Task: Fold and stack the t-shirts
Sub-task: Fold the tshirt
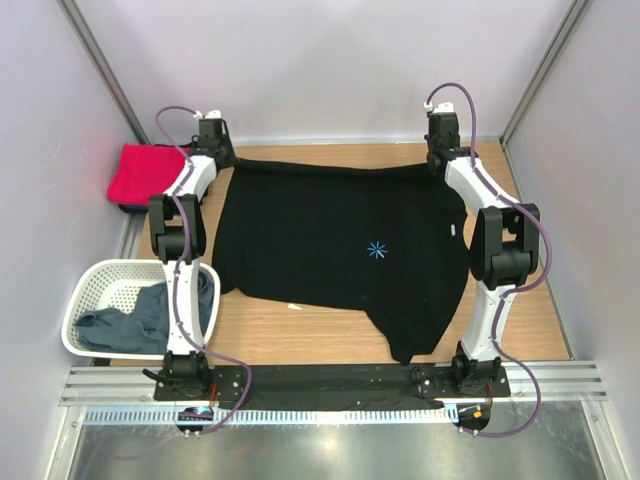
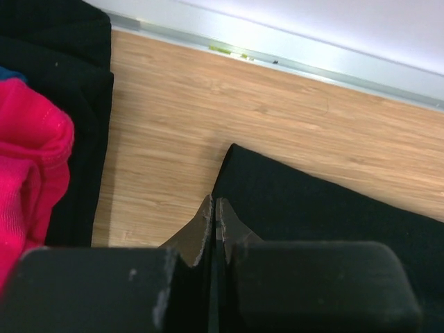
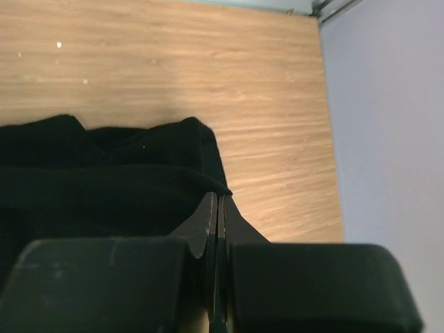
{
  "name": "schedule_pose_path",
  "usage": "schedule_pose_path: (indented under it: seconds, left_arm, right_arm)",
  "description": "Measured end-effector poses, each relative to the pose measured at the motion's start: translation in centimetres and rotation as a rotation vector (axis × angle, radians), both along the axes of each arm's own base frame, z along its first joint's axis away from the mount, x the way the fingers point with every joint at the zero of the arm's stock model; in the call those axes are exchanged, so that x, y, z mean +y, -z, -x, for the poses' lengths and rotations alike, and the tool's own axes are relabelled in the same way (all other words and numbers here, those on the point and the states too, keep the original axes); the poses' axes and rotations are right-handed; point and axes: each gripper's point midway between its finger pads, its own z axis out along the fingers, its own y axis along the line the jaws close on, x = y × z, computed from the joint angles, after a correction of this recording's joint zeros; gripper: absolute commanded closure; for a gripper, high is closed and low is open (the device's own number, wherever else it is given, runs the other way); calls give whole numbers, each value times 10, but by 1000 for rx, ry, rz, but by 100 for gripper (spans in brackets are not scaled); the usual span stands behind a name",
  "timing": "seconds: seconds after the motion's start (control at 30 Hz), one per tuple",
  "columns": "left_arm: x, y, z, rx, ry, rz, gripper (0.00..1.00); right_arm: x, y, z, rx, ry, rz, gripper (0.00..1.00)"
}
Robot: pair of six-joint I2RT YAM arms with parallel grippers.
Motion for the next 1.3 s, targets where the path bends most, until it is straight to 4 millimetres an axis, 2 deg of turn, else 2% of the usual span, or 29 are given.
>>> schedule_pose_path:
  seconds: [0.2, 0.33, 0.43, 0.73, 1.07, 1.17, 1.3]
  left_arm:
    - [3, 14, 13, 44, 7, -20, 100]
    - [5, 27, 23, 85, 4, -24, 100]
    - [6, 32, 27, 100, 4, -27, 100]
    - [6, 23, 27, 90, 7, -34, 100]
    - [7, 1, 28, 65, 20, -49, 100]
    - [8, -7, 31, 57, 25, -56, 100]
    - [8, -10, 38, 64, 32, -65, 100]
  right_arm:
    - [4, 22, 15, 72, 13, -39, 99]
    - [5, 38, 33, 128, 24, -64, 99]
    - [6, 44, 46, 156, 31, -82, 99]
    - [11, 42, 56, 172, 30, -105, 99]
    - [11, 2, 61, 100, 20, -108, 99]
    - [11, -2, 62, 94, 17, -107, 99]
    - [13, 2, 66, 115, 13, -105, 99]
